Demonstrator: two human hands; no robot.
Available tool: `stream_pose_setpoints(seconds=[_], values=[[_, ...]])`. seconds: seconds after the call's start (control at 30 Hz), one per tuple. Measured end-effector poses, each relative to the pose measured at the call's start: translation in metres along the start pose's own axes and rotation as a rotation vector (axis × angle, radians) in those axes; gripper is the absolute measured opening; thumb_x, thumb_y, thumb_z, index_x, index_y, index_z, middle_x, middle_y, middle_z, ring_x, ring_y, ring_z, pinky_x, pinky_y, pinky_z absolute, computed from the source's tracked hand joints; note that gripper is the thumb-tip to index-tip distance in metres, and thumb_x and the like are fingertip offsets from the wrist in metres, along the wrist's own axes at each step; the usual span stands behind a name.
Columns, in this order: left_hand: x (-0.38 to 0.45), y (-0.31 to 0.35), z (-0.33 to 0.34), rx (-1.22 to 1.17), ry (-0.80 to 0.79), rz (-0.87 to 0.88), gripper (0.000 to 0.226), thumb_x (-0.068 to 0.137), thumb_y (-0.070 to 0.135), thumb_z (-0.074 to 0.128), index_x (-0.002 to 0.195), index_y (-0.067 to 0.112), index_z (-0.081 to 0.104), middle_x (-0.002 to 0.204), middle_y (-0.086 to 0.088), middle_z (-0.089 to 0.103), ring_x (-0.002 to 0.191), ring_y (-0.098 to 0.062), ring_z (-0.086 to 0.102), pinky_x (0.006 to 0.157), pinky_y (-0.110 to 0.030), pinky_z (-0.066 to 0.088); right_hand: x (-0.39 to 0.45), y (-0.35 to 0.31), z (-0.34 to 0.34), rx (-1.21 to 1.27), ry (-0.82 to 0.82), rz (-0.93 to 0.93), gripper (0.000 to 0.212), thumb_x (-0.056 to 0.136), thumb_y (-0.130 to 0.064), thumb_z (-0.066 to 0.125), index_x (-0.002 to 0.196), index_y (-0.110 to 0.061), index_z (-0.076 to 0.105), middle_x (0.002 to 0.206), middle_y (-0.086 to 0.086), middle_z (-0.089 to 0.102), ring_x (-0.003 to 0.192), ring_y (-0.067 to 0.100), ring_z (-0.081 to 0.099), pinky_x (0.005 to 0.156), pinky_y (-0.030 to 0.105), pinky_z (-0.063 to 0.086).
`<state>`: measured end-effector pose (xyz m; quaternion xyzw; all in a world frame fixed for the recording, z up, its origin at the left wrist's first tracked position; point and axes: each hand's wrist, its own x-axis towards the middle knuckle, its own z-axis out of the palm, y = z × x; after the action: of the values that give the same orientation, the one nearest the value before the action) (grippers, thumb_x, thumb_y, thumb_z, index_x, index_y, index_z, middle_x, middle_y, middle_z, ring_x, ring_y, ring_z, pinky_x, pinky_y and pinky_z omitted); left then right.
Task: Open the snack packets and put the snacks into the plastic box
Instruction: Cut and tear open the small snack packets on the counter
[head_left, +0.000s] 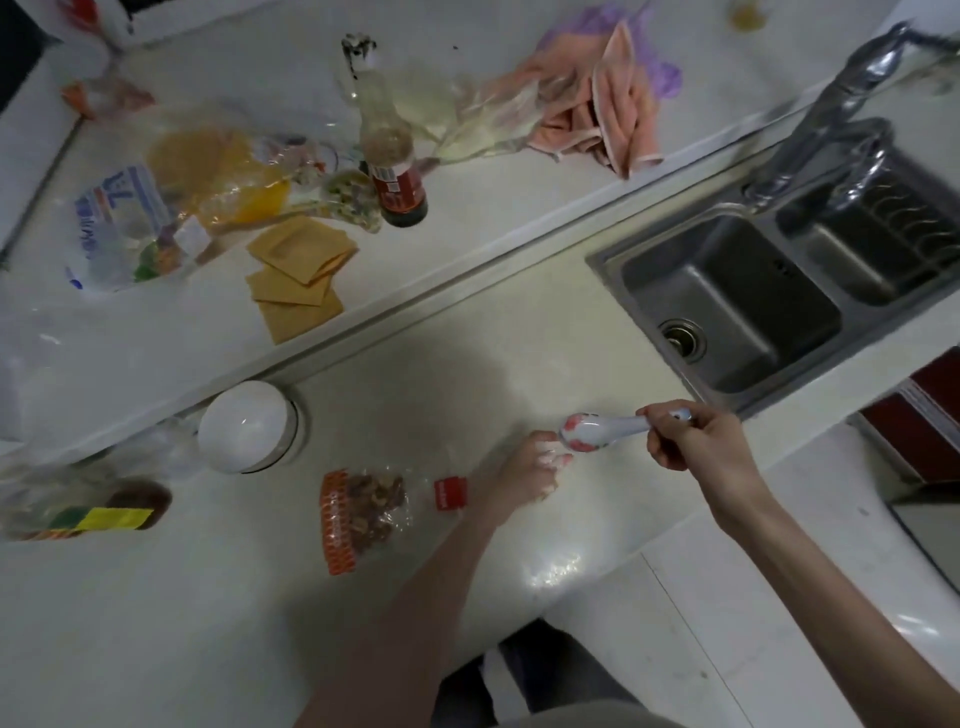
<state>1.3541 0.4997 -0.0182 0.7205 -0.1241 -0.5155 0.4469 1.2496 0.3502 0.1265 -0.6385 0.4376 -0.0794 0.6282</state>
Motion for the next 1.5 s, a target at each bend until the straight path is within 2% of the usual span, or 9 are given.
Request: stream_pose_setpoints(seconds=[0.13, 0.27, 0.43, 0.57, 0.7, 0.97, 1.13, 1.27, 1.5], values=[[-0.002, -0.004, -0.011, 0.202, 0.223, 0.130, 0.044, 0.078, -0.013, 0.056, 0.120, 0.002, 0.055, 0.103, -0.020, 0.064, 0.094, -0.030, 0.065, 0.078, -0.022, 0.045, 0.002, 0.009, 0.000, -0.019, 0.003, 0.012, 0.019, 0.092, -0.001, 0.051, 0.084, -0.001, 0.069, 0.058, 0.013, 0.056, 0.049, 0.016, 0.047, 0.046, 0.018, 0.043], [-0.020, -0.023, -0.046, 0.449, 0.426, 0.328, 0.066, 0.068, -0.018, 0.045, 0.127, 0.009, 0.057, 0.137, -0.004, 0.052, 0.132, -0.016, 0.042, 0.109, -0.007, 0.017, 0.009, 0.012, 0.013, -0.031, -0.024, 0.019, 0.022, 0.090, 0.000, 0.052, 0.079, -0.006, 0.070, 0.052, 0.006, 0.058, 0.045, 0.012, 0.049, 0.046, 0.018, 0.044], [-0.073, -0.057, -0.092, 0.401, 0.662, 0.228, 0.055, 0.071, -0.014, 0.047, 0.101, 0.030, 0.060, 0.108, 0.014, 0.058, 0.109, -0.006, 0.053, 0.101, -0.016, 0.036, 0.017, 0.008, 0.050, -0.052, -0.164, 0.014, 0.022, 0.091, 0.000, 0.050, 0.078, -0.002, 0.067, 0.051, 0.006, 0.059, 0.048, 0.018, 0.049, 0.046, 0.022, 0.041], [-0.129, -0.084, -0.121, 0.267, 0.804, 0.170, 0.033, 0.074, -0.002, 0.057, 0.087, 0.025, 0.068, 0.092, 0.011, 0.067, 0.092, -0.011, 0.064, 0.081, -0.037, 0.053, 0.015, 0.006, 0.092, -0.152, -0.307, 0.000, 0.021, 0.089, 0.004, 0.046, 0.083, 0.003, 0.066, 0.054, 0.011, 0.060, 0.046, 0.020, 0.050, 0.043, 0.025, 0.038], [-0.185, -0.113, -0.137, 0.193, 0.987, 0.055, 0.028, 0.075, 0.013, 0.063, 0.099, 0.024, 0.069, 0.095, 0.013, 0.069, 0.091, -0.014, 0.065, 0.083, -0.028, 0.051, -0.001, 0.007, 0.137, -0.252, -0.471, 0.021, 0.026, 0.091, 0.003, 0.043, 0.085, 0.005, 0.068, 0.054, 0.011, 0.058, 0.045, 0.020, 0.046, 0.046, 0.024, 0.033], [-0.232, -0.132, -0.192, 0.218, 1.218, -0.046, 0.045, 0.075, -0.015, 0.048, 0.101, 0.017, 0.067, 0.104, 0.000, 0.067, 0.097, -0.018, 0.060, 0.078, -0.011, 0.035, -0.045, 0.006, 0.210, -0.192, -0.639, 0.200, 0.023, 0.093, 0.010, 0.040, 0.098, 0.022, 0.060, 0.065, 0.018, 0.053, 0.056, 0.023, 0.044, 0.050, 0.027, 0.031], [-0.233, -0.105, -0.256, 0.224, 1.249, -0.022, 0.041, 0.080, -0.006, 0.048, 0.109, 0.019, 0.062, 0.111, 0.002, 0.063, 0.101, -0.016, 0.059, 0.080, -0.019, 0.043, -0.063, 0.001, 0.236, -0.078, -0.579, 0.322, 0.022, 0.093, 0.015, 0.036, 0.101, 0.020, 0.056, 0.050, 0.010, 0.045, 0.027, 0.013, 0.037, 0.032, 0.012, 0.028], [-0.222, -0.069, -0.318, 0.328, 1.200, 0.010, 0.036, 0.082, -0.001, 0.052, 0.115, 0.010, 0.059, 0.118, -0.010, 0.060, 0.110, -0.027, 0.055, 0.094, -0.035, 0.045, -0.063, -0.002, 0.246, -0.087, -0.522, 0.302, 0.022, 0.091, 0.012, 0.041, 0.094, 0.015, 0.062, 0.048, 0.017, 0.050, 0.032, 0.018, 0.040, 0.032, 0.016, 0.027], [-0.189, -0.016, -0.395, 0.225, 1.124, -0.066, 0.044, 0.082, 0.012, 0.054, 0.125, 0.016, 0.053, 0.130, -0.006, 0.049, 0.124, -0.025, 0.043, 0.103, -0.038, 0.037, -0.077, -0.009, 0.256, -0.018, -0.535, 0.314, 0.029, 0.093, 0.011, 0.041, 0.084, 0.002, 0.067, 0.049, 0.011, 0.056, 0.038, 0.017, 0.049, 0.036, 0.016, 0.040]])
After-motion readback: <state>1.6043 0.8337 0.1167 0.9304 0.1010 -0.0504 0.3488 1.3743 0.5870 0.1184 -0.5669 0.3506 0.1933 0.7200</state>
